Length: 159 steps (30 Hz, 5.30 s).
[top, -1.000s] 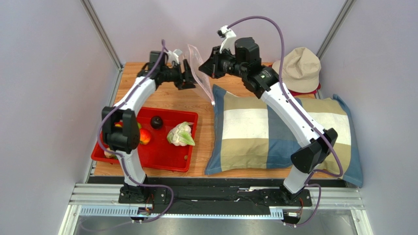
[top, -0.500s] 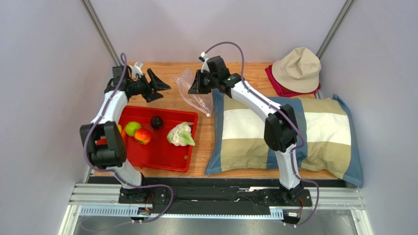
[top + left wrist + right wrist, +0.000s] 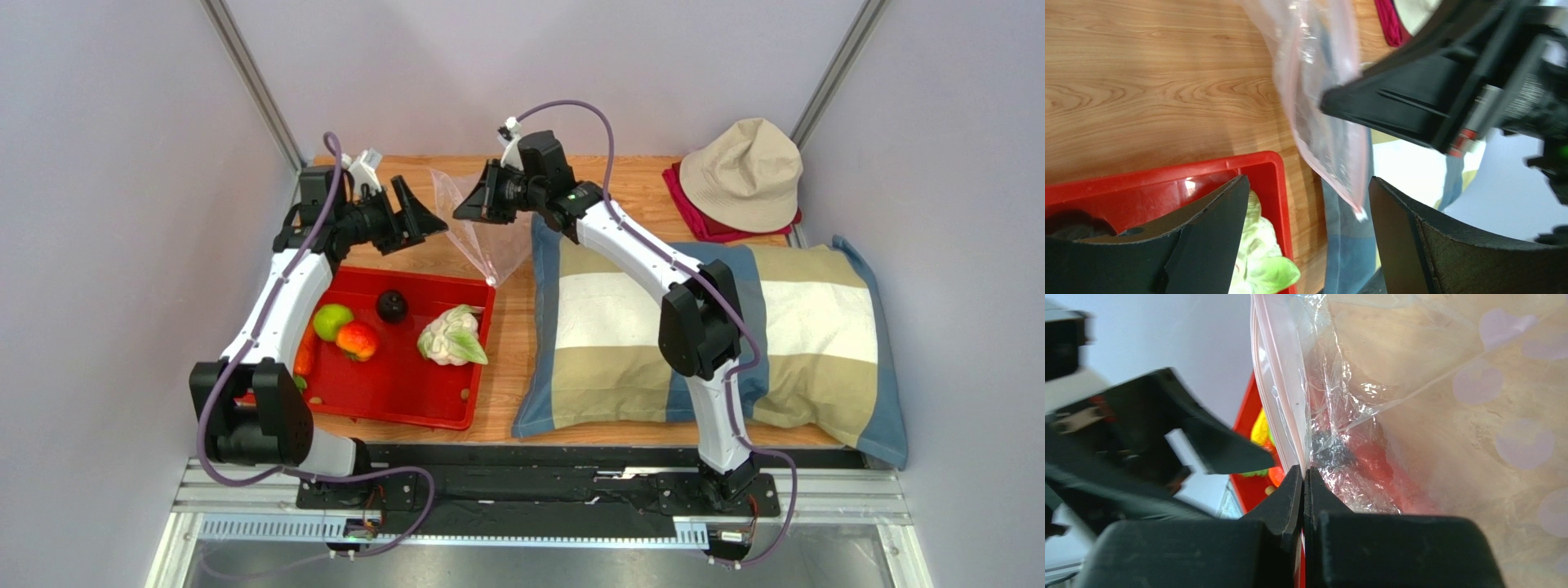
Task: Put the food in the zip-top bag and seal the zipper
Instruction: Open the zipper of the food storage bag, then pick up the fake vegetable from the bin, then place the fake vegetable in the zipper food storage bag.
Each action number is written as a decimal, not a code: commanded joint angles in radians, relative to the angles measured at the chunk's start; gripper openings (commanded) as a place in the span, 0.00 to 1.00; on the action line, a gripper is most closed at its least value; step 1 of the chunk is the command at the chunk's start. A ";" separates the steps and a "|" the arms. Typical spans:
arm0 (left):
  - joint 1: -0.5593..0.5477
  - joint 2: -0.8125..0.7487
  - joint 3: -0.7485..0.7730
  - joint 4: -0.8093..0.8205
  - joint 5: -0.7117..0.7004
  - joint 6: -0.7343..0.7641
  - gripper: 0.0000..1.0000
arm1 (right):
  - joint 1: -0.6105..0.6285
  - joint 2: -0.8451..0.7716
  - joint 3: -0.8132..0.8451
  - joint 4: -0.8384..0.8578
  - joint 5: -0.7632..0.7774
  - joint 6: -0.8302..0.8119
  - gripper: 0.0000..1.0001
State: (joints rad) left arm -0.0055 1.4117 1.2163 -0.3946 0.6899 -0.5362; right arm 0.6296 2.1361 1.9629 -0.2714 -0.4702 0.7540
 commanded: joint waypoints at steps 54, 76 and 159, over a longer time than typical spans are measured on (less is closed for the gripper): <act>-0.336 -0.525 -0.460 -0.186 -0.280 1.308 0.99 | -0.034 -0.163 -0.021 -0.250 0.220 -0.183 0.00; -0.643 -0.200 -0.690 0.415 -0.803 1.401 0.49 | -0.036 -0.170 -0.050 -0.249 0.191 -0.188 0.00; -0.346 -0.249 0.124 -0.064 -0.550 0.113 0.83 | 0.007 -0.251 -0.124 0.089 -0.088 0.338 0.00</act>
State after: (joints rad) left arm -0.3428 1.2064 1.2346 -0.4225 0.0006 -0.5171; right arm 0.6518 1.8900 1.8191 -0.2493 -0.5499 1.0859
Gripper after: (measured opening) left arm 0.780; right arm 0.010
